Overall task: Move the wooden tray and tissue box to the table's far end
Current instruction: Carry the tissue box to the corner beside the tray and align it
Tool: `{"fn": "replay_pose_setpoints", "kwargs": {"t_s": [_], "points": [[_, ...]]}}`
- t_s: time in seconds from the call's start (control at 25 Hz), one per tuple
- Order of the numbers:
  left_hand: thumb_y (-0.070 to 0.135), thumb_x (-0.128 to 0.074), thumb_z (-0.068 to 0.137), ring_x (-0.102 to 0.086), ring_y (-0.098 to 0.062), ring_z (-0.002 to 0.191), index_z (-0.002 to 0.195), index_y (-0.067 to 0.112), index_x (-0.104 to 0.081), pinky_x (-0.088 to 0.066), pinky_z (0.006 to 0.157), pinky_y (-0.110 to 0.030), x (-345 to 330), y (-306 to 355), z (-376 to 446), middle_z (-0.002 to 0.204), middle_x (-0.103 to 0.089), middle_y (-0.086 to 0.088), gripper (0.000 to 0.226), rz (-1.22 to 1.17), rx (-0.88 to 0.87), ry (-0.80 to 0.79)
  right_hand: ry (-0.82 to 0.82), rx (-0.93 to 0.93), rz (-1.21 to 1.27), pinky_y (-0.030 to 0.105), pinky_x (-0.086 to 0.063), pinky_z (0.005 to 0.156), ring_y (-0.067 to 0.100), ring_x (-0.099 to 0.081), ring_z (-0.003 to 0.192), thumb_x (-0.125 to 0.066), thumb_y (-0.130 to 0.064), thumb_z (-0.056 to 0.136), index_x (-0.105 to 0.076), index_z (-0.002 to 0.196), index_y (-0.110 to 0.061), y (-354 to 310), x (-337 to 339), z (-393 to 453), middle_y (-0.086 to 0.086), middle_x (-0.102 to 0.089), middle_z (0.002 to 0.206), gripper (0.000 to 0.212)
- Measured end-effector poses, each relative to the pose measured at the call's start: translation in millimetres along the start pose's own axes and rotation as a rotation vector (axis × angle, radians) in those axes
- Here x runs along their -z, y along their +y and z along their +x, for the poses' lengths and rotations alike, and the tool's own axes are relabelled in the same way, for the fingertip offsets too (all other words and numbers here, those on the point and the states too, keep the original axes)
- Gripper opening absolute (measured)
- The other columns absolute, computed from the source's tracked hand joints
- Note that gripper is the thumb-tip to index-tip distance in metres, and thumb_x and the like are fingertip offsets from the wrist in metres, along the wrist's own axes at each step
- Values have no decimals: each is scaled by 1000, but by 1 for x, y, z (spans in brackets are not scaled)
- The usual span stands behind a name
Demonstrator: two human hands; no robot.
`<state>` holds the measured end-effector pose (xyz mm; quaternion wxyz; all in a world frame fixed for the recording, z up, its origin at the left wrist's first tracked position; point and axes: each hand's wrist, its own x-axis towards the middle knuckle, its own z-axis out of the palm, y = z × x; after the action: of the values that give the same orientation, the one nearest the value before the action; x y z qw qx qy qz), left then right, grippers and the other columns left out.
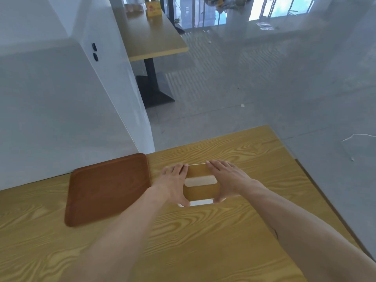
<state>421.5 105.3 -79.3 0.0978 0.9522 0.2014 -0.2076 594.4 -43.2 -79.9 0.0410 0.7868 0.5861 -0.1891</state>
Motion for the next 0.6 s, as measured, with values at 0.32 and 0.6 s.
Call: {"fn": "replay_pose_setpoints", "kwargs": {"t_s": [0.32, 0.6], "points": [[72, -68, 55, -3, -23, 151, 155, 18, 8, -3, 121, -43, -4, -44, -94, 165, -1, -2, 136, -81, 35, 53, 69, 122, 12, 40, -12, 122, 23, -11, 149, -81, -64, 54, -7, 157, -17, -82, 15, -24, 0, -17, 164, 135], [69, -70, 58, -4, -22, 149, 155, 18, 7, -7, 120, -40, -32, -100, -209, 164, -2, 1, 134, -103, 209, 122, 112, 308, -41, 38, -9, 122, 27, -11, 148, -79, -67, 57, -4, 158, -13, -198, 11, -21, 5, -17, 163, 137]]}}
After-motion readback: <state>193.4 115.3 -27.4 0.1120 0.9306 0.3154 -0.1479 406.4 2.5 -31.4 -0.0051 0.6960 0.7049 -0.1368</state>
